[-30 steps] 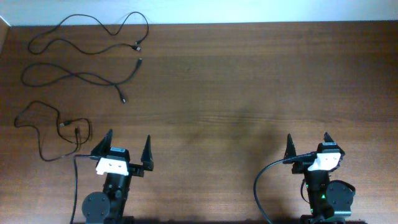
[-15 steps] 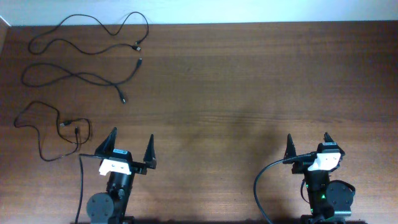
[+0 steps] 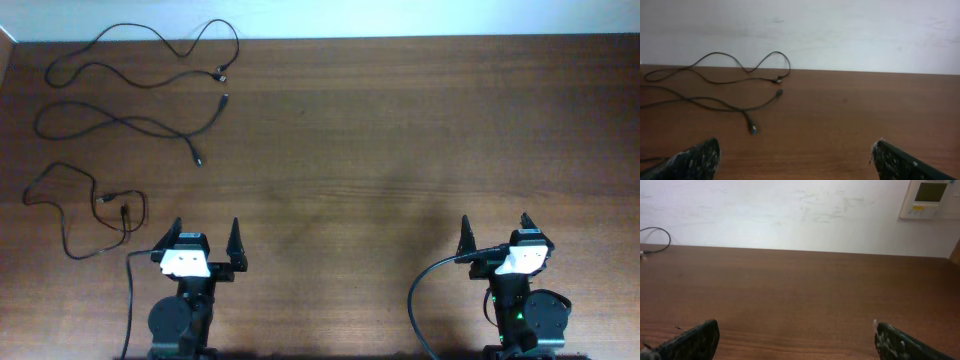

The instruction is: Untangle cables

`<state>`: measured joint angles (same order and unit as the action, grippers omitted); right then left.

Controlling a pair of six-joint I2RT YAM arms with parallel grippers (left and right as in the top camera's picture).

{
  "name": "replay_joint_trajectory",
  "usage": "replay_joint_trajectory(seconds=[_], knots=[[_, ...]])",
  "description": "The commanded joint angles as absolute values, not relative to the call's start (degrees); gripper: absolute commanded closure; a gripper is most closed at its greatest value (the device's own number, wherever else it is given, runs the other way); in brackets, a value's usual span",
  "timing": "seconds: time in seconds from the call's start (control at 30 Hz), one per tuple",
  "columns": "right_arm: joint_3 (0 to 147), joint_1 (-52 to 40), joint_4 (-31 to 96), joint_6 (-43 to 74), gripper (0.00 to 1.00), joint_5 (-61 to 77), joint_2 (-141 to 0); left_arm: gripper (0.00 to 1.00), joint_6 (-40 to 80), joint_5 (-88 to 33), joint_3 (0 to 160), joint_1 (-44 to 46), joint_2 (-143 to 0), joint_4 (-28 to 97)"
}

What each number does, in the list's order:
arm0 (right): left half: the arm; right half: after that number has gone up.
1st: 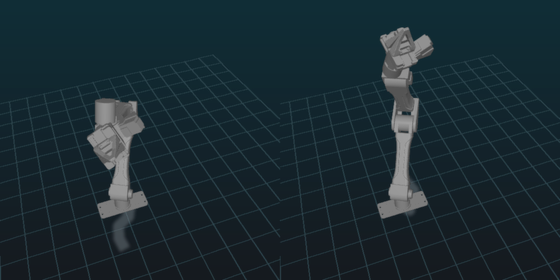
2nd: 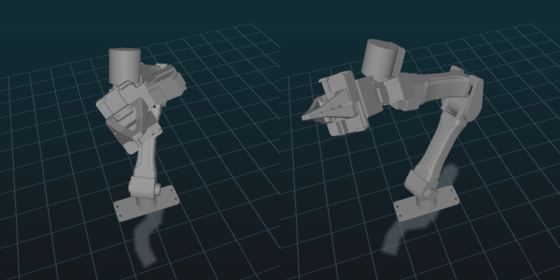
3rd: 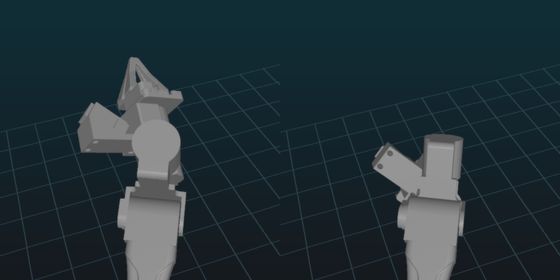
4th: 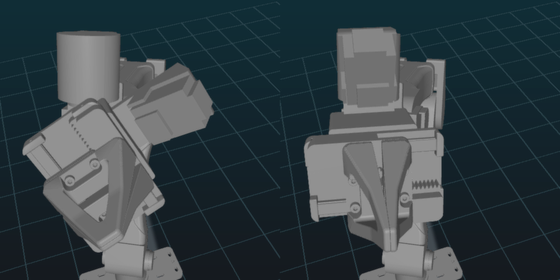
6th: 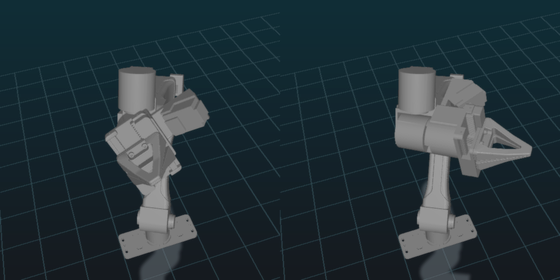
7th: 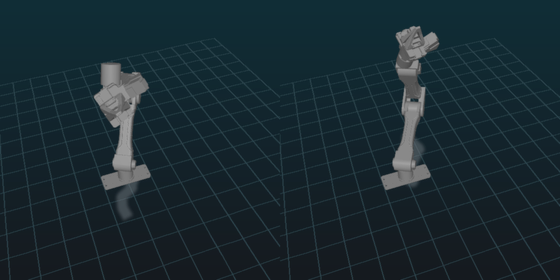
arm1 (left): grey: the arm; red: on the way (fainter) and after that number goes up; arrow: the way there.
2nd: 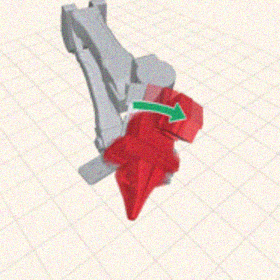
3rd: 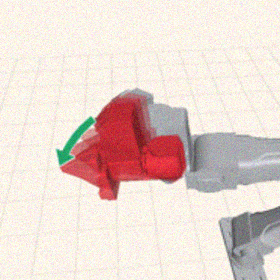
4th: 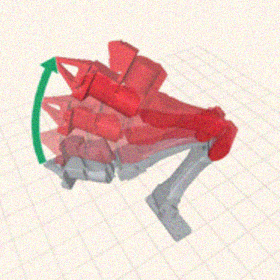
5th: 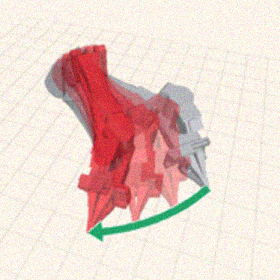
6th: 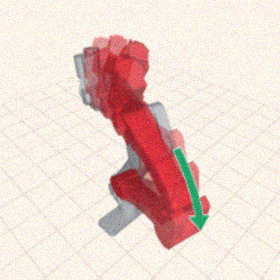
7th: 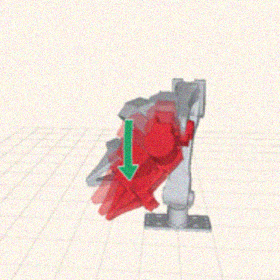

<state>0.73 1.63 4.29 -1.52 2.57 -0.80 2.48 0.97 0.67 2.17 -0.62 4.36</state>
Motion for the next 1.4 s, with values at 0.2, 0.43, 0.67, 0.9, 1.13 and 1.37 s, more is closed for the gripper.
replay_joint_trajectory(seconds=[0.2,0.43,0.67,0.9,1.13,1.37], knots=[[0.3,1.9,4.5,-1.3,0.02,2.1,-0.2,0.01,2.2,1.9,0.5,0.2,-0.3,4.7],[0.3,1.9,4.5,-1.3,0.02,2.1,-0.2,0.01,-0.9,1.7,0.5,0.2,-0.3,4.8],[0.3,1.9,4.5,-1.3,0.02,2.1,-0.2,0.01,-0.9,2.0,0.5,0.2,-0.3,4.8],[0.3,1.9,4.5,-1.3,0.02,2.1,-0.2,0.01,2.3,2.8,0.5,0.2,-0.3,4.8],[0.3,1.9,4.5,-1.3,0.02,2.1,-0.2,0.01,0.7,2.6,0.5,0.2,-0.3,4.8],[0.3,1.9,4.5,-1.3,0.02,2.1,-0.2,0.01,0.4,2.4,0.5,0.2,-0.3,4.9]])
